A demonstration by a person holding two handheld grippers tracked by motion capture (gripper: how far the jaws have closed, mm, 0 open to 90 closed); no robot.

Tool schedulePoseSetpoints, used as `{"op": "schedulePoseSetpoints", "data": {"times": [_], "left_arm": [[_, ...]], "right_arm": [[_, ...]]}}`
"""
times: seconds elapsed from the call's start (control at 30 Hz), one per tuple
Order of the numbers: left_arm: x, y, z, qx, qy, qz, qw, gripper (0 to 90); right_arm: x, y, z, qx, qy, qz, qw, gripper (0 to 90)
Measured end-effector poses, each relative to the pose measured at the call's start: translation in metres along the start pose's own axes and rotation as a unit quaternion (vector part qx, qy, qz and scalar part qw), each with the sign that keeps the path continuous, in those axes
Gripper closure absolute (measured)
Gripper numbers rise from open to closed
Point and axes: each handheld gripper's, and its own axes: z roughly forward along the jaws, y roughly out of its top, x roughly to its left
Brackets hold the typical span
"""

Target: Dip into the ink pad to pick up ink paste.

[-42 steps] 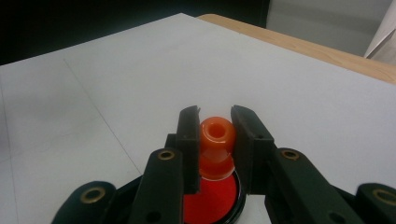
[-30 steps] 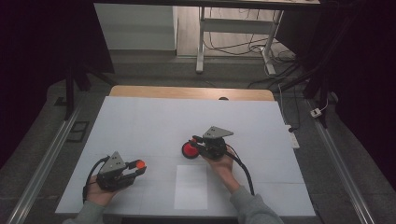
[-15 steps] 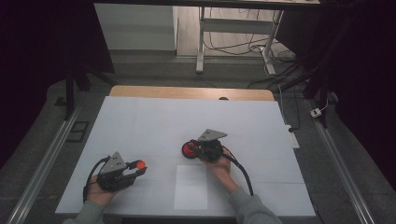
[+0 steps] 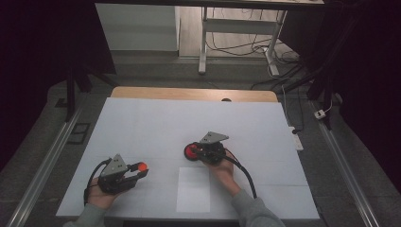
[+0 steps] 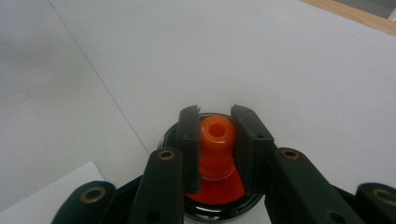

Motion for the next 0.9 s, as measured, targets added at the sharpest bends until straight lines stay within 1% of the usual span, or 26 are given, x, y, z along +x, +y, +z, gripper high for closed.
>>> {"op": "schedulePoseSetpoints", "data": {"times": [0.1, 0.17, 0.33, 0.5, 0.6, 0.73, 0.8, 0.9], "left_arm": [[-0.0005, 0.0001, 0.0001, 0.001, 0.0, 0.001, 1.0, 65.1], [-0.0009, 0.0001, 0.0, 0.0, 0.001, 0.0, 1.0, 65.1], [-0.0015, 0.0003, -0.0009, -0.002, 0.001, 0.0, 1.0, 65.1], [-0.0019, 0.0004, -0.0006, -0.001, 0.001, 0.001, 1.0, 65.1], [-0.002, 0.0004, -0.0002, -0.001, 0.001, 0.001, 1.0, 65.1], [-0.0023, 0.0005, -0.0004, -0.001, 0.001, 0.001, 1.0, 65.1], [-0.0023, 0.0005, -0.0004, -0.001, 0.001, 0.001, 1.0, 65.1], [-0.0023, 0.0004, 0.0002, 0.0, 0.001, 0.0, 1.0, 65.1]], "right_arm": [[0.001, -0.0008, 0.0001, -0.002, -0.003, 0.002, 1.0, 72.5], [0.0018, -0.0014, -0.0001, -0.002, -0.007, -0.004, 1.0, 72.5], [0.0034, -0.0034, -0.0002, -0.008, -0.012, -0.005, 0.9999, 72.6], [0.0033, -0.0058, 0.0001, -0.017, -0.011, -0.003, 0.9998, 72.7], [0.0031, -0.0066, -0.0001, -0.018, -0.009, -0.004, 0.9998, 72.7], [0.0031, -0.0073, -0.0001, -0.02, -0.01, -0.007, 0.9997, 72.7], [0.0035, -0.0076, -0.0003, -0.02, -0.015, -0.007, 0.9997, 72.7], [0.0038, -0.0081, 0.0, -0.023, -0.013, -0.006, 0.9996, 72.7]]}}
